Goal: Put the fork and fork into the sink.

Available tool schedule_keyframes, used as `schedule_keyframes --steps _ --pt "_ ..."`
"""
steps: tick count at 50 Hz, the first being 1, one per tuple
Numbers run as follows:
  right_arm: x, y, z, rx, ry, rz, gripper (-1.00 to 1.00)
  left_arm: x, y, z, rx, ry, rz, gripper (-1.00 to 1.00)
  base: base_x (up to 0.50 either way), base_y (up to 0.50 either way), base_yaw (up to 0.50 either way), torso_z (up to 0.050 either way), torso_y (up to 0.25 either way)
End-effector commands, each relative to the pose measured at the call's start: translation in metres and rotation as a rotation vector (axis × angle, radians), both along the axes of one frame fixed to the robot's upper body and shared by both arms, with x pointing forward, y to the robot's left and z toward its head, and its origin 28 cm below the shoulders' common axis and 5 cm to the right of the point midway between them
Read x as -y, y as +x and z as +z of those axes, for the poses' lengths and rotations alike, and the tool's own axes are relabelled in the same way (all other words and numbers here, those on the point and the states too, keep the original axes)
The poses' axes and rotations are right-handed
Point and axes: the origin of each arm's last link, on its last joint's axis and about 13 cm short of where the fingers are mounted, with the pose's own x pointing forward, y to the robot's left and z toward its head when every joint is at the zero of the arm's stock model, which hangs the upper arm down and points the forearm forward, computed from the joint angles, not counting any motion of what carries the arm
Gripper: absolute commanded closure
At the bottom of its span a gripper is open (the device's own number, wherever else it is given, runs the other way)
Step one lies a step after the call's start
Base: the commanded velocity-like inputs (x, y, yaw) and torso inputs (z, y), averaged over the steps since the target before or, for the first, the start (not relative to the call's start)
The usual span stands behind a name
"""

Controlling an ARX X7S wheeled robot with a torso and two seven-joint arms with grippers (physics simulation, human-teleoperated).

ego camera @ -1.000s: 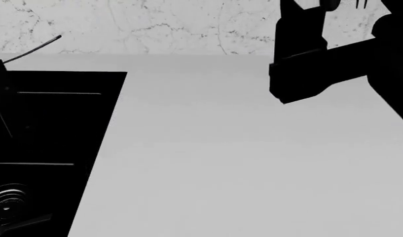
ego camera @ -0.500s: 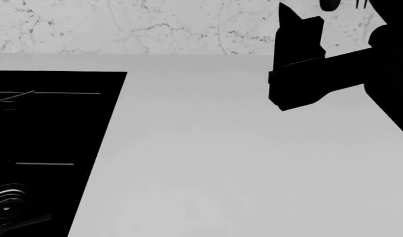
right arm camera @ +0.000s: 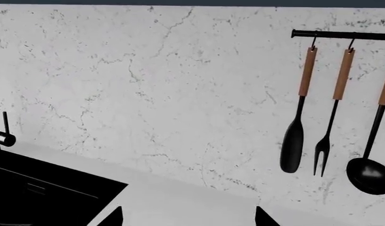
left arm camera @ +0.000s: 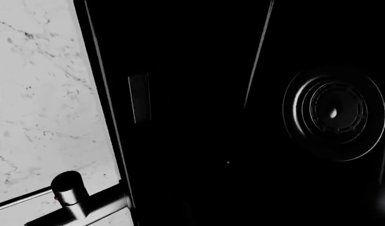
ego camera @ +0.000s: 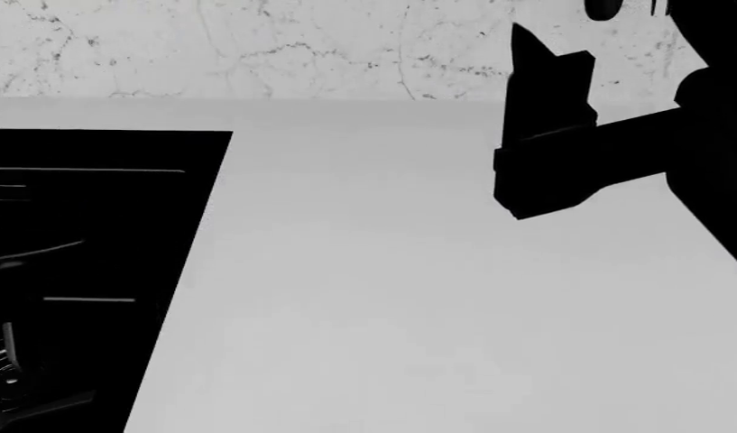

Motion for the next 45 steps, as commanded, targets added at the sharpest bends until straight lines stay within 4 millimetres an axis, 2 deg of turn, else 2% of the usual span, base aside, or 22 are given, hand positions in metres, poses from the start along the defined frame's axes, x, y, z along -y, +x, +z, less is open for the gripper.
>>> schedule_keyframes --steps 1,10,28,45 --pt "0.001 -0.001 -0.004 -0.004 0.009 -0.002 -1.0 -0.001 0.005 -0.034 -0.04 -0.009 0.008 1.0 0.0 0.0 0.0 0.0 0.0" --pt "0.001 -0.003 -0.004 -0.009 0.007 -0.009 -1.0 0.001 0.005 -0.053 -0.112 0.0 0.002 1.0 0.0 0.0 0.0 0.0 0.0" --pt "0.002 -0.007 -0.005 -0.011 0.01 -0.017 -1.0 -0.001 -0.003 -0.073 -0.205 -0.016 0.018 1.0 0.0 0.0 0.0 0.0 0.0" --pt "0.002 -0.008 -0.004 -0.012 0.013 -0.02 -1.0 -0.003 -0.007 -0.079 -0.228 -0.033 0.043 1.0 0.0 0.0 0.0 -0.001 0.0"
